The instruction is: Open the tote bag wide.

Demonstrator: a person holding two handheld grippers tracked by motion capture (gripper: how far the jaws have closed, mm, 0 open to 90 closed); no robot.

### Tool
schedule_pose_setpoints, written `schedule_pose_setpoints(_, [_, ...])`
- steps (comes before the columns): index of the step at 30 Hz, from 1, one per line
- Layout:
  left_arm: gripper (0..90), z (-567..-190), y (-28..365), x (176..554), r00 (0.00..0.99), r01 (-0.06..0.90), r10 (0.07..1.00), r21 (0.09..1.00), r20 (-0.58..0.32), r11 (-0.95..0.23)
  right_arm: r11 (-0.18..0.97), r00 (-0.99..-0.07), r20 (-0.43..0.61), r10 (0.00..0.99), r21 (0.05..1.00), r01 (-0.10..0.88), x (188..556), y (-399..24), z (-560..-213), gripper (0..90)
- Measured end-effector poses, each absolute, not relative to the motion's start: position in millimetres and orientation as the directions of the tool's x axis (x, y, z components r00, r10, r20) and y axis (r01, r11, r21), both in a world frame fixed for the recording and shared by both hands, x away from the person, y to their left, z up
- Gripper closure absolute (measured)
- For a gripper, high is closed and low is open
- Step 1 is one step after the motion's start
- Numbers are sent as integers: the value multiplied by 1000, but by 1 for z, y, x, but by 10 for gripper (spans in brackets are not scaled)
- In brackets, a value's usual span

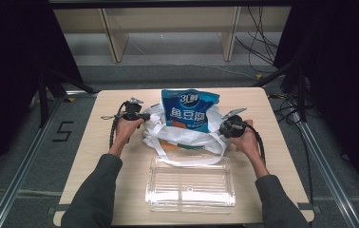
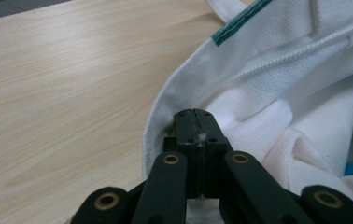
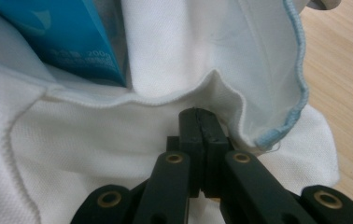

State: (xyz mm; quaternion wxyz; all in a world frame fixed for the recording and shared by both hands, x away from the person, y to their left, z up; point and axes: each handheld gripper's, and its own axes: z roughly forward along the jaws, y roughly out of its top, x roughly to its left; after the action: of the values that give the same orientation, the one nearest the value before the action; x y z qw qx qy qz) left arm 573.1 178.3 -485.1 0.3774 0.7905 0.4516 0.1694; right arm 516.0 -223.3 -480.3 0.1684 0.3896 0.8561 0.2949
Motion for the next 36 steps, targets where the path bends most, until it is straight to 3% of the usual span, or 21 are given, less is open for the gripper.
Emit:
schedule_pose_setpoints(9, [808,-452,177,549,581,497,808,829,-99,-256,454,-636,-15,772,713,535,503,-231,-436,808])
schedule_pose_setpoints(12, [781,-444,175,537,617,472,783,834,-80,-287,426,-640,-16,768,758,493,499,-233,-423,737])
schedule_pose_setpoints(15, [730,-436,176,527,623,460,774,853,-113,-246,415,-646,-12,763,775,476,493,-234,-409,645])
schedule_pose_setpoints(21, [557,-427,183,504,621,509,764,831,-174,-224,406,-657,2,754,785,468,486,-233,-396,489])
schedule_pose_setpoints(26, [452,-421,189,474,632,495,762,831,-143,-255,400,-655,12,755,783,476,483,-232,-391,443])
schedule_pose_setpoints(36, [355,-426,194,430,646,496,754,815,-116,-300,413,-671,12,741,780,470,482,-228,-392,390])
